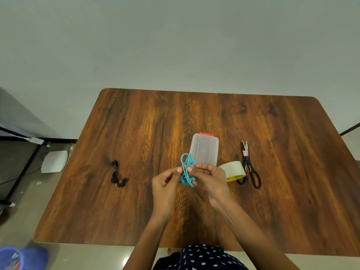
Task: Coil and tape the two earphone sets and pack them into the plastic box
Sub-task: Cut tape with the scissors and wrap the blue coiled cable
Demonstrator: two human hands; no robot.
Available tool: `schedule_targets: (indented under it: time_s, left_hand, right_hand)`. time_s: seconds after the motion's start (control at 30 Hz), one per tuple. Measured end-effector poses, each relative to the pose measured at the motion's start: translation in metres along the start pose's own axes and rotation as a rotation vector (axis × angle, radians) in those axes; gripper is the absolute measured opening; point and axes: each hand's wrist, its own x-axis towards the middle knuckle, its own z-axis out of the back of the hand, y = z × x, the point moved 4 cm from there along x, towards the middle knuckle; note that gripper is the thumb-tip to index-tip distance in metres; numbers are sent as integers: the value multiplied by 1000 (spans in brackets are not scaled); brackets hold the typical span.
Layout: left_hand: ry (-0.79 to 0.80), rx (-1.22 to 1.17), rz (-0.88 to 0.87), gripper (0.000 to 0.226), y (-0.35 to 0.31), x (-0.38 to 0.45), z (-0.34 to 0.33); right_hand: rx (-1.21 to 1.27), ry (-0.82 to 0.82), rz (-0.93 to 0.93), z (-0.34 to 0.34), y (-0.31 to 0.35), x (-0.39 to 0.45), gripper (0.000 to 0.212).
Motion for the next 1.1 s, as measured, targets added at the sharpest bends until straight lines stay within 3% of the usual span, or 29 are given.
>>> schedule_targets:
  time_s: [0.27,0.43,0.67,0.83,1.1]
  left_hand:
    - [61,-74,34,21,-1,4,1]
    - [-40,-169,114,25,8,7,7]
    - [-20,-55,1,19,0,2,3]
    - [10,60,-64,18,-6,0,0]
    - [-5,-47,86,14,5,4,3]
  right_hand:
    - [-38,-3,24,1,3,-2,23]
    - [-31,55,-38,-2,4,-3,24]
    - [-25,50,-33,0,4,-2,26]
    - [-99,10,78,2,6,-2,23]
    - [-121,17,101,-2,7,-7,21]
